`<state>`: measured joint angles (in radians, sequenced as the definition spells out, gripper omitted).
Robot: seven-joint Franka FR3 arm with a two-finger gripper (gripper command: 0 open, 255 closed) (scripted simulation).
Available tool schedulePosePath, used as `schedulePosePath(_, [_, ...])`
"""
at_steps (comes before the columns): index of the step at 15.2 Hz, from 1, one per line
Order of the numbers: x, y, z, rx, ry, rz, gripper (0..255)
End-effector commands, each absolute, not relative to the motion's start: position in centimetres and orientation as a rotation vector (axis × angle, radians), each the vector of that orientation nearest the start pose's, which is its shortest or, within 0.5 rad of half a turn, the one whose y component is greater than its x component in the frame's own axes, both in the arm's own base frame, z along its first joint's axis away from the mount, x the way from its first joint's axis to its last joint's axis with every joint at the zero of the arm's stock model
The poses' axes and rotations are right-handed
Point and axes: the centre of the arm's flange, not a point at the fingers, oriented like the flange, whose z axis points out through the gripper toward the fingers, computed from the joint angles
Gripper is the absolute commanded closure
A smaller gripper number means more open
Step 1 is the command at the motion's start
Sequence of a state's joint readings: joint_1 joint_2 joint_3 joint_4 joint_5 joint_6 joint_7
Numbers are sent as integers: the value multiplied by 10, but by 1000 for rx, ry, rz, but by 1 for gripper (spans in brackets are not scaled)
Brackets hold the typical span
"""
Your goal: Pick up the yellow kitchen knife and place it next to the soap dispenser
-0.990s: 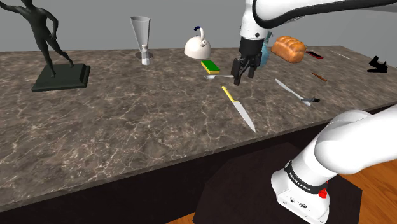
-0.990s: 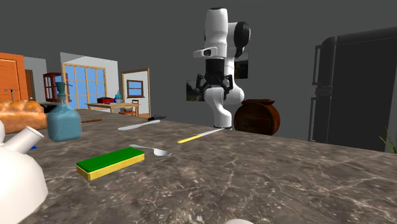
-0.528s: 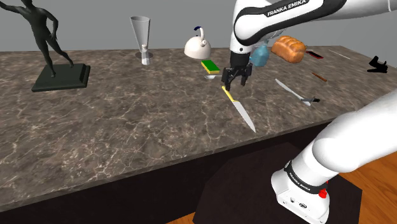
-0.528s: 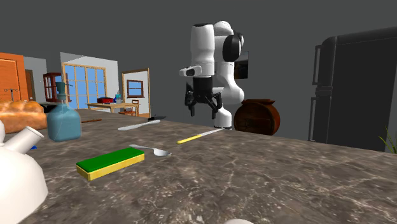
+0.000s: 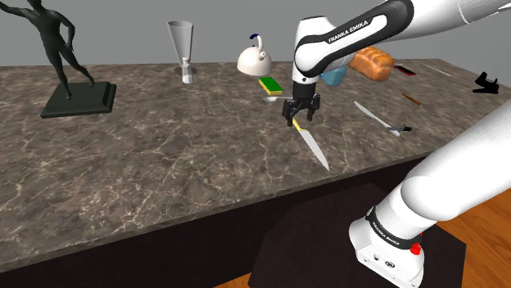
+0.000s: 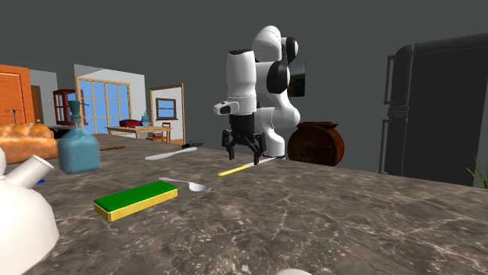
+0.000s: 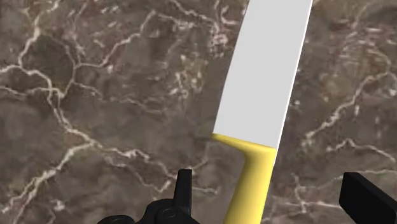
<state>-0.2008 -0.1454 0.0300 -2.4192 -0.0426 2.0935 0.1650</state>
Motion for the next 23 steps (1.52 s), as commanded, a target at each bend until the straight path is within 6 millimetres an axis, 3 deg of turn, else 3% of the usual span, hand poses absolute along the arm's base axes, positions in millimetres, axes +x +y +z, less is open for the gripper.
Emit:
schedulePosePath(1, [441, -79, 340, -3129, 493, 286, 0])
schedulePosePath(10, [441, -79, 337, -3129, 493, 286, 0])
schedulePosePath(11, [441, -79, 337, -3129, 493, 286, 255])
schedulePosePath(20, [441, -79, 337, -3129, 493, 286, 255])
schedulePosePath(23, [441, -79, 353, -3129, 493, 286, 255])
